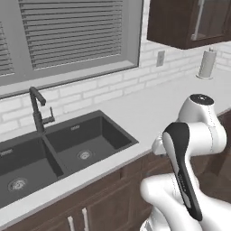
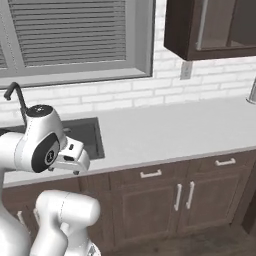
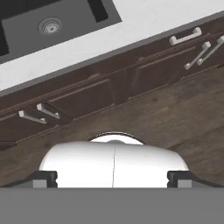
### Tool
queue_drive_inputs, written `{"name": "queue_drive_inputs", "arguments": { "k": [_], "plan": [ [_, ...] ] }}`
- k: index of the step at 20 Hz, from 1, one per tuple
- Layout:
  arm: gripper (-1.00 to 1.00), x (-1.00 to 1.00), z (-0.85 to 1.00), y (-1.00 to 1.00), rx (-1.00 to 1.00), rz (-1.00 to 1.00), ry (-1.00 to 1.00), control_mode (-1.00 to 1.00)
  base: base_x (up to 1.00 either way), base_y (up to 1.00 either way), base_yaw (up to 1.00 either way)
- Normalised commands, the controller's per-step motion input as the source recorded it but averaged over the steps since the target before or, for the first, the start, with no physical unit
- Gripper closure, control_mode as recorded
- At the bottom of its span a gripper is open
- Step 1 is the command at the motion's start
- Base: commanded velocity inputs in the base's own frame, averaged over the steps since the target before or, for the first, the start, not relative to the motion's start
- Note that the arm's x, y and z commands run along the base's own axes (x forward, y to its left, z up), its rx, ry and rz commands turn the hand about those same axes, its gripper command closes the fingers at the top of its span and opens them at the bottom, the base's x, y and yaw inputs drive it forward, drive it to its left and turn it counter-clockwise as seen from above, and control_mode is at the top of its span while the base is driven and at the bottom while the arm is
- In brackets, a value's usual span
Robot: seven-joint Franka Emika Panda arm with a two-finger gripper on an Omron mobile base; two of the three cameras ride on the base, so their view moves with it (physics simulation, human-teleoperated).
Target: Take a straw from the drawer in front and place it inside the glass cup on the dining counter.
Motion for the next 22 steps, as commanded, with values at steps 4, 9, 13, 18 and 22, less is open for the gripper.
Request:
{"name": "queue_drive_inputs", "arguments": {
  "k": [4,9,13,18,22],
  "plan": [
    [-1.00,0.00,0.00,0.00,0.00,0.00,0.00,1.00,0.00,0.31,-0.43],
    [-1.00,0.00,0.00,0.00,0.00,0.00,0.00,1.00,0.05,0.15,-0.38],
    [-1.00,0.00,0.00,0.00,0.00,0.00,0.00,1.00,0.05,0.14,-0.37],
    [-1.00,0.00,0.00,0.00,0.00,0.00,0.00,1.00,0.00,0.00,-0.43],
    [-1.00,0.00,0.00,0.00,0.00,0.00,0.00,1.00,0.00,0.03,-0.41]
  ]
}}
